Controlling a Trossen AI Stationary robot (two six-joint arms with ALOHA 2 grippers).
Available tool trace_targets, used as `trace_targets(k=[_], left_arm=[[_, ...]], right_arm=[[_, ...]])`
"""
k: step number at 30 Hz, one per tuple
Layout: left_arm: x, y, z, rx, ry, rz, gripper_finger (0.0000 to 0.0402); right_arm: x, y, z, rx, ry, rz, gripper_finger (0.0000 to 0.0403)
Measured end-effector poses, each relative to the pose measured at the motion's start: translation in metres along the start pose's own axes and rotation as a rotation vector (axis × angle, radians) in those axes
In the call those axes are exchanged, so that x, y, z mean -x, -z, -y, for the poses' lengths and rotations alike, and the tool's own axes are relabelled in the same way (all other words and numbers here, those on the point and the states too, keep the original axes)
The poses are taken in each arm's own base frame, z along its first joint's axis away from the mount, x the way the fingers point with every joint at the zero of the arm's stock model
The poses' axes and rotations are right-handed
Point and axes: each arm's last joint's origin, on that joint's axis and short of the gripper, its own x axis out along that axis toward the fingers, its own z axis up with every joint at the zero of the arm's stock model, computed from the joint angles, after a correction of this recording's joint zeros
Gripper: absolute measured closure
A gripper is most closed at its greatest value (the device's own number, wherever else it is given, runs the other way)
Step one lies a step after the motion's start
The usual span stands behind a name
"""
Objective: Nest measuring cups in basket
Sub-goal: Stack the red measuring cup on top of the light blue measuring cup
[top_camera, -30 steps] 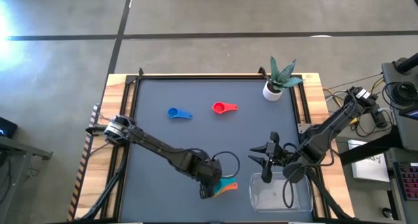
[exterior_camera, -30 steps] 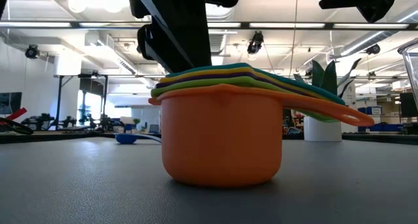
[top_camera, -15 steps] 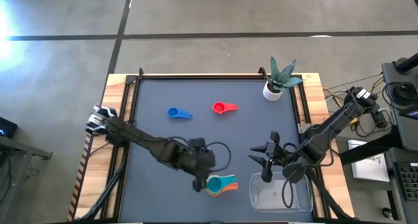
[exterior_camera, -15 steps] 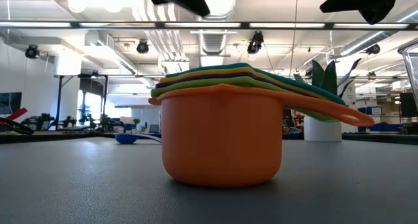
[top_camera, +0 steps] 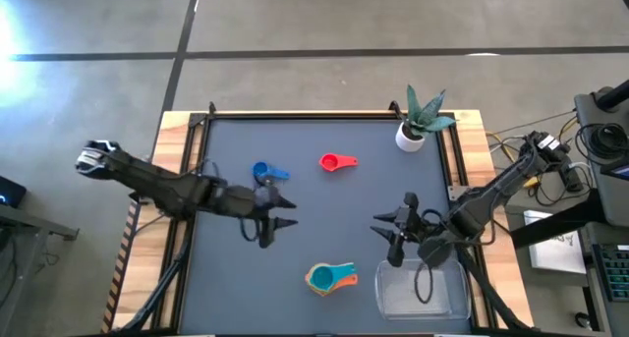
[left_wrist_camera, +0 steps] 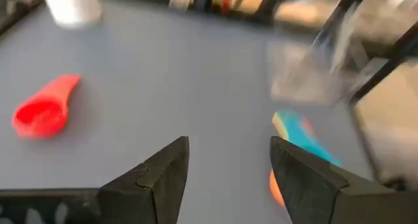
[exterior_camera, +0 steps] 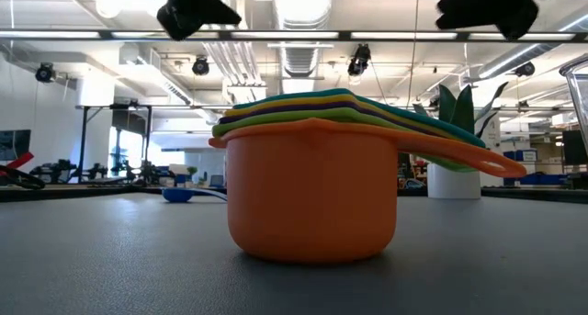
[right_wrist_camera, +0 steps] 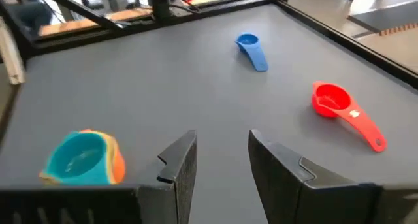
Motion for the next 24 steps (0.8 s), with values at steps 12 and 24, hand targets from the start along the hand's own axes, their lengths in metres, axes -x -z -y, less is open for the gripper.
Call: trace_targets(k=[12,24], left_arm=[[0.01,0.048,-0.025,0.017,-0.012,0.405,0.0246],[0.007,0.055,-0.031,0.003,-0.162,0.456,0.0249]], right_arm=[[-0.059,-0.037,0.062,0.062,-0.065,-0.146,0.0273],[-0.085,-0.056,0.135,0.036,-0.032,-0.189,0.0273]])
